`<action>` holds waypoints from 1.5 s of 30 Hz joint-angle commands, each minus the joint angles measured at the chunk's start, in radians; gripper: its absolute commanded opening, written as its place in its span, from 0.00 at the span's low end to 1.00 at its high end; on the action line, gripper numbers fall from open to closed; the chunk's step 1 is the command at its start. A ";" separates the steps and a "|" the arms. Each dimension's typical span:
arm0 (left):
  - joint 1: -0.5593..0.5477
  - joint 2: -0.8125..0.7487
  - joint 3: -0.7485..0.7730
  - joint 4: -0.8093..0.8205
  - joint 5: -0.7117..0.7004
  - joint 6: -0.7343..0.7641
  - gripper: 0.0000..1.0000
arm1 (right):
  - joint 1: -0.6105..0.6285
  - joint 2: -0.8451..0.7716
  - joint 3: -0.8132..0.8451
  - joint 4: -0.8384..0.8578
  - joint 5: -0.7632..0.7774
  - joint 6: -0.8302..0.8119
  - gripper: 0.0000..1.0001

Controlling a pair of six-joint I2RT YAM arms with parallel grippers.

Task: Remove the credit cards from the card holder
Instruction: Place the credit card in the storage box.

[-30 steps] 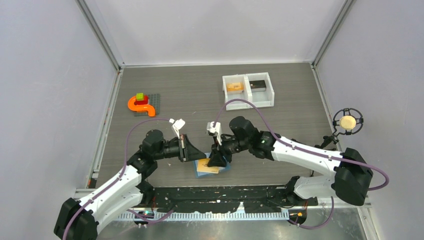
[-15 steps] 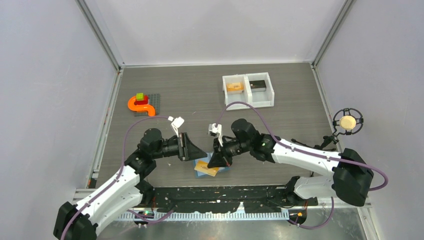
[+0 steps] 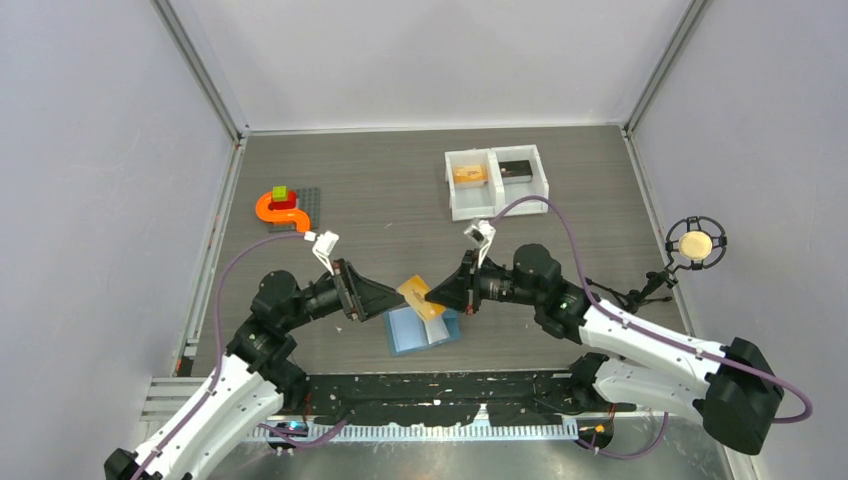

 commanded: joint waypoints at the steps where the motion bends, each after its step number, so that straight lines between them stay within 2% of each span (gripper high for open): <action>1: 0.005 -0.029 -0.037 0.114 -0.035 -0.065 0.71 | -0.008 -0.064 -0.058 0.246 0.162 0.259 0.05; 8: 0.003 0.067 -0.053 0.260 -0.007 -0.114 0.71 | -0.007 -0.049 -0.142 0.465 0.269 0.441 0.05; 15: -0.004 0.171 -0.058 0.397 0.011 -0.164 0.59 | -0.003 -0.067 -0.168 0.487 0.335 0.479 0.05; 20: -0.009 0.201 -0.054 0.430 0.016 -0.172 0.41 | -0.002 -0.067 -0.194 0.503 0.333 0.490 0.05; 24: -0.009 0.212 -0.059 0.450 0.021 -0.173 0.18 | -0.001 -0.058 -0.210 0.520 0.325 0.496 0.05; 28: -0.009 0.218 -0.064 0.466 0.026 -0.170 0.00 | -0.002 -0.040 -0.213 0.540 0.286 0.497 0.06; 33: -0.009 0.216 -0.076 0.468 0.028 -0.163 0.00 | -0.002 -0.017 -0.218 0.561 0.254 0.501 0.08; 38: -0.009 0.206 -0.090 0.473 0.020 -0.156 0.00 | -0.002 -0.009 -0.229 0.589 0.243 0.516 0.05; 42: -0.009 0.211 -0.092 0.453 0.004 -0.152 0.25 | -0.001 -0.019 -0.237 0.617 0.253 0.532 0.05; 45: -0.009 0.220 -0.087 0.469 0.015 -0.158 0.38 | -0.002 -0.016 -0.230 0.615 0.247 0.535 0.05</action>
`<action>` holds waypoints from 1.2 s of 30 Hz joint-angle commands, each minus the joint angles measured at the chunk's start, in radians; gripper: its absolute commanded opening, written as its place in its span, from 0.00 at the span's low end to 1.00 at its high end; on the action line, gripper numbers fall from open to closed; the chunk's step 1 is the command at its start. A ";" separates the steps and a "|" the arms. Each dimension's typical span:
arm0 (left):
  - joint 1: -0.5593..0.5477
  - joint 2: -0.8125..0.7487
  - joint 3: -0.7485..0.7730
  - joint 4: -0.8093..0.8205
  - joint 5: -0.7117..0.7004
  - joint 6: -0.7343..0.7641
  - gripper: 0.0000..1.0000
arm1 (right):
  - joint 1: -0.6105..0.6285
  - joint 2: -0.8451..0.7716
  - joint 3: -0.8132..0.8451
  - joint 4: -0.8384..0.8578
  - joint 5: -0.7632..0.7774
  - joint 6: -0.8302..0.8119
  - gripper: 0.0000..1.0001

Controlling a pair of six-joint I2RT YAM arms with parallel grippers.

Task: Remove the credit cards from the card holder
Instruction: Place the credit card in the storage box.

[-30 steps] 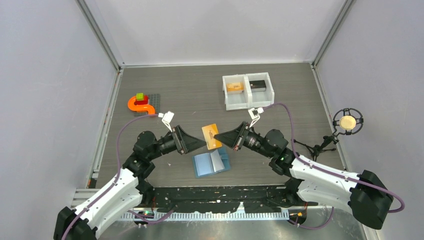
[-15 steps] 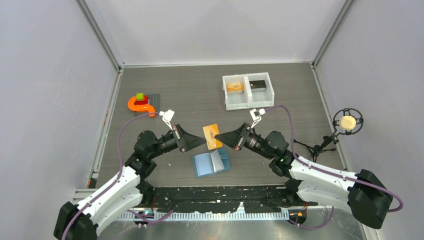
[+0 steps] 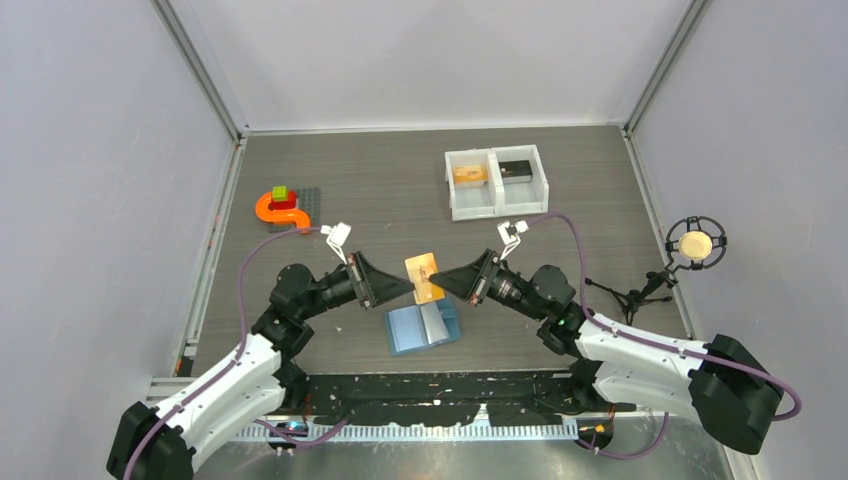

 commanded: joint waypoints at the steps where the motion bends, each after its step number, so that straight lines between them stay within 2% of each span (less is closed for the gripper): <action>1: -0.001 0.005 0.005 0.060 0.008 0.008 0.40 | 0.007 -0.001 0.011 0.089 -0.030 0.026 0.05; 7: -0.001 0.018 0.017 0.060 0.011 0.010 0.39 | 0.009 0.016 0.004 0.125 -0.036 0.050 0.05; 8: -0.001 0.022 0.017 0.066 0.013 0.009 0.35 | 0.010 0.018 0.005 0.125 -0.041 0.051 0.05; 11: -0.001 0.024 0.013 0.096 0.027 -0.003 0.12 | 0.009 0.027 0.009 0.120 -0.067 0.043 0.08; 13: -0.001 0.011 0.008 0.101 0.033 -0.004 0.00 | 0.009 0.030 0.032 0.067 -0.119 -0.012 0.14; 17: -0.001 -0.039 -0.002 0.043 0.041 0.023 0.00 | -0.001 0.015 0.108 -0.143 -0.249 -0.165 0.28; 20: 0.001 -0.081 0.022 -0.106 0.075 0.093 0.00 | -0.026 -0.016 0.165 -0.287 -0.339 -0.271 0.39; 22: 0.000 -0.105 0.042 -0.222 0.104 0.140 0.00 | -0.052 -0.042 0.220 -0.430 -0.392 -0.369 0.42; 25: 0.000 -0.120 0.082 -0.352 0.157 0.206 0.00 | -0.085 -0.069 0.348 -0.705 -0.412 -0.558 0.42; 28: -0.001 -0.111 0.126 -0.454 0.220 0.266 0.00 | -0.102 -0.064 0.478 -0.913 -0.429 -0.676 0.41; 32: -0.001 -0.098 0.139 -0.491 0.278 0.285 0.00 | -0.103 0.013 0.612 -1.051 -0.492 -0.782 0.36; 36: -0.001 -0.095 0.139 -0.487 0.293 0.287 0.00 | -0.103 0.088 0.669 -1.068 -0.591 -0.803 0.35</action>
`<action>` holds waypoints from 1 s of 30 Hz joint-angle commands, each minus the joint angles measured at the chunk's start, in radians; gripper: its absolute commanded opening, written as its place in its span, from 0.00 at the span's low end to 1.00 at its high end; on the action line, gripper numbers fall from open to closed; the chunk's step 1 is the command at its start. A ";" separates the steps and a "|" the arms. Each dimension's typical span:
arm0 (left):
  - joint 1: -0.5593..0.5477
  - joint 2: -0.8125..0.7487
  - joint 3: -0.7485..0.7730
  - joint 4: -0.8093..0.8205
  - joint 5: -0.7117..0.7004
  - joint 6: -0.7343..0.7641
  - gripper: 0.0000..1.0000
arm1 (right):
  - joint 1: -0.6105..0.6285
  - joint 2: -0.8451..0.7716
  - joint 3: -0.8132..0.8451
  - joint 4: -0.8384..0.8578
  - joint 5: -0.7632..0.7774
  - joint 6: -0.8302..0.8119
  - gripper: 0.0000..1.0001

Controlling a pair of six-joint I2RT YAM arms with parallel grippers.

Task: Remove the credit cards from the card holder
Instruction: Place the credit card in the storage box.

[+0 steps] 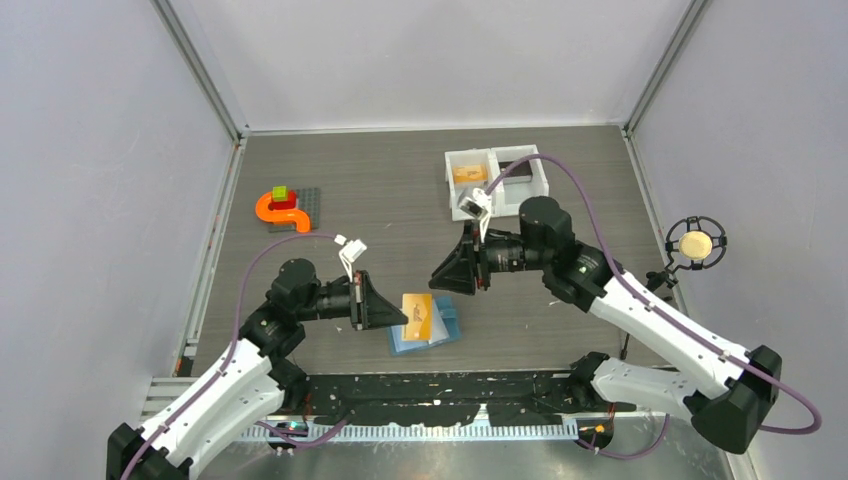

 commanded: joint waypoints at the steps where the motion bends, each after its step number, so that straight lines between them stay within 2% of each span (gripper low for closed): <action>1: 0.000 0.001 0.036 -0.035 0.071 0.041 0.00 | -0.002 0.086 0.067 -0.122 -0.126 -0.098 0.35; 11: 0.000 0.024 0.039 -0.019 0.100 0.047 0.00 | 0.018 0.217 0.095 -0.082 -0.220 -0.104 0.35; 25: 0.000 0.060 0.041 0.047 0.129 0.046 0.00 | 0.041 0.278 0.061 -0.032 -0.262 -0.112 0.34; 30: 0.000 0.070 0.044 0.043 0.132 0.052 0.00 | 0.041 0.272 0.076 -0.032 -0.255 -0.113 0.38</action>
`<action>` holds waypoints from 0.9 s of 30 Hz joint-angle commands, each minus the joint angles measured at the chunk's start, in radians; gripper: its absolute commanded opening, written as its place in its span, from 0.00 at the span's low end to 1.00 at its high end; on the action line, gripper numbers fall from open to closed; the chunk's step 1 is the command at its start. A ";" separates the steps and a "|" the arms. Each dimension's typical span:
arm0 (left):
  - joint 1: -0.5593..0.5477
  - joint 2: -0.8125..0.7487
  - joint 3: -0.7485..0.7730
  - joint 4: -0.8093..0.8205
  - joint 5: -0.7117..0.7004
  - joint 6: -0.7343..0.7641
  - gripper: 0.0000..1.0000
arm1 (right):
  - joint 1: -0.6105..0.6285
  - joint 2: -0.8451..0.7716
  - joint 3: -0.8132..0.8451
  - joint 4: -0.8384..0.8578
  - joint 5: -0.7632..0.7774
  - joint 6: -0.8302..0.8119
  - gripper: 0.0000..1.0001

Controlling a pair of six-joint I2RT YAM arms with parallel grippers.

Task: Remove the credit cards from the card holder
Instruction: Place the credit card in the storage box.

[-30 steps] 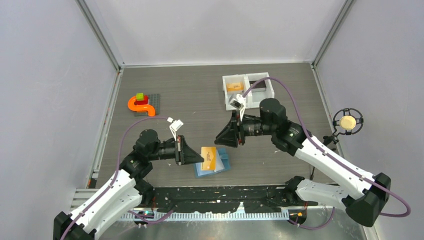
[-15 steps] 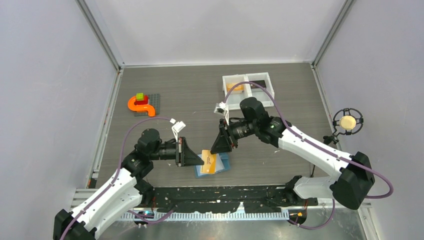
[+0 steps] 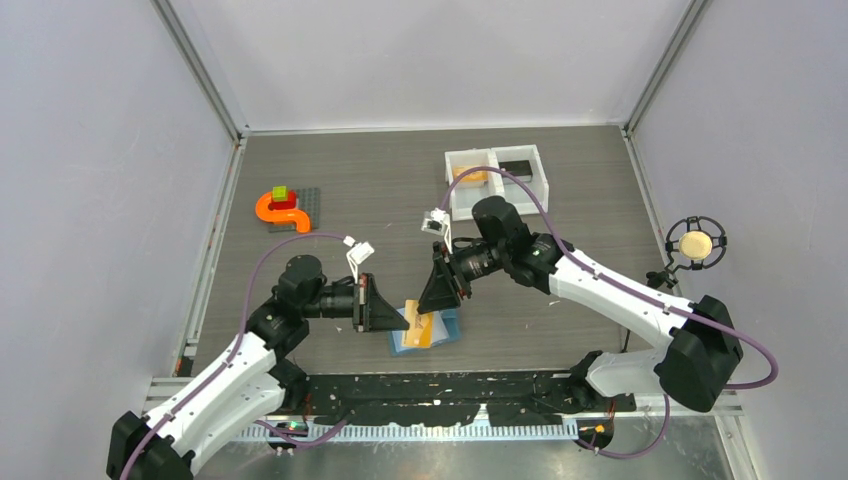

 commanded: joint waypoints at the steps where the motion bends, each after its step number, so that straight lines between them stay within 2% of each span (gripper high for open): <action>1: 0.000 0.008 0.044 0.048 0.042 0.012 0.00 | 0.005 -0.015 0.039 0.049 -0.014 -0.008 0.38; 12: 0.000 0.011 0.038 0.052 0.044 0.016 0.00 | 0.004 -0.017 0.061 0.008 0.016 -0.045 0.45; 24: 0.000 0.018 0.035 0.073 0.051 0.019 0.00 | 0.005 0.038 0.023 0.008 -0.031 -0.063 0.41; 27: 0.000 0.024 0.036 0.076 0.054 0.021 0.00 | 0.005 0.044 0.021 0.009 -0.036 -0.070 0.37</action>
